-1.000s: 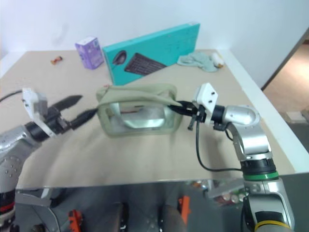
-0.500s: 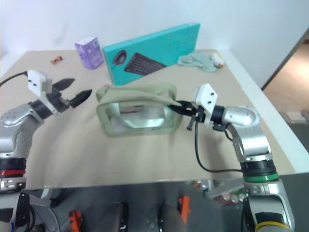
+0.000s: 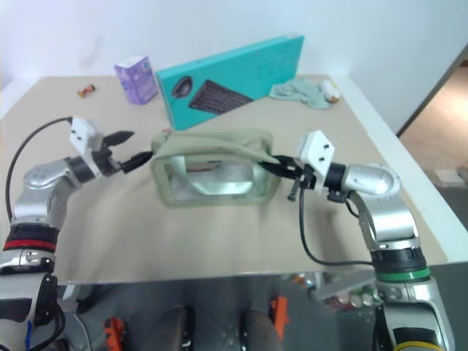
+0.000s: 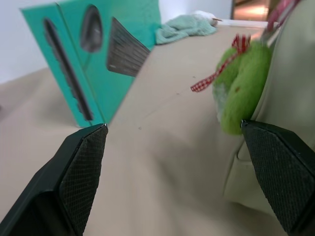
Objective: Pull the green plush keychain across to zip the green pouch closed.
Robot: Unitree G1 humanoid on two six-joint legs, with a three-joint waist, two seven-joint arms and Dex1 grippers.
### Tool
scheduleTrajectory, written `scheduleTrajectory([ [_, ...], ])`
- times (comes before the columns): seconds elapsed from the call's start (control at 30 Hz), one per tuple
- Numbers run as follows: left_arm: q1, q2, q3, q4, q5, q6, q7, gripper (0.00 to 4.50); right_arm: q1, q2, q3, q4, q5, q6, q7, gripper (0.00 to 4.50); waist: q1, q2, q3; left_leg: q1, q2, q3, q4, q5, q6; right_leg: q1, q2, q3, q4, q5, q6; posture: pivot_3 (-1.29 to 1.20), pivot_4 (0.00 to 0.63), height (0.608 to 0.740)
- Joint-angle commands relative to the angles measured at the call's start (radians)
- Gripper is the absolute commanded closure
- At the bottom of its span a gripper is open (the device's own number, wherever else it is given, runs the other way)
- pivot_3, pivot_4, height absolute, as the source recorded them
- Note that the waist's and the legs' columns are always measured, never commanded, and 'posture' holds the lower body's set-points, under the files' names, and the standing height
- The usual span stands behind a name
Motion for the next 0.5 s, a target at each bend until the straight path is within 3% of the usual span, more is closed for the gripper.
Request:
scheduleTrajectory([
  [0.03, -0.082, 0.005, 0.024, 0.067, 0.021, -0.070, 0.005, 0.00, 0.005, -0.020, -0.040, -0.046, 0.017, -0.016, 0.004, 4.47, 0.000, 0.000, 0.000, 0.000, 0.000, 0.000, 0.000, 0.000, 0.000, 0.000, 0.000, 0.000, 0.000, 0.000, 0.000, 0.00, 0.150, 0.740],
  [0.3, -0.131, -0.021, -0.012, 0.141, 0.036, -0.111, -0.101, 0.00, 0.013, -0.019, -0.042, -0.061, 0.018, -0.012, -0.003, 4.47, 0.000, 0.000, 0.000, 0.000, 0.000, 0.000, 0.000, 0.000, 0.000, 0.000, 0.000, 0.000, 0.000, 0.000, 0.000, 0.00, 0.150, 0.740],
  [0.5, -0.119, -0.034, -0.063, 0.093, 0.028, -0.041, -0.238, 0.00, 0.014, -0.022, -0.042, -0.067, 0.014, -0.009, -0.011, 4.47, 0.000, 0.000, 0.000, 0.000, 0.000, 0.000, 0.001, 0.000, 0.000, 0.000, 0.000, 0.000, 0.000, 0.000, 0.000, 0.00, 0.150, 0.740],
])
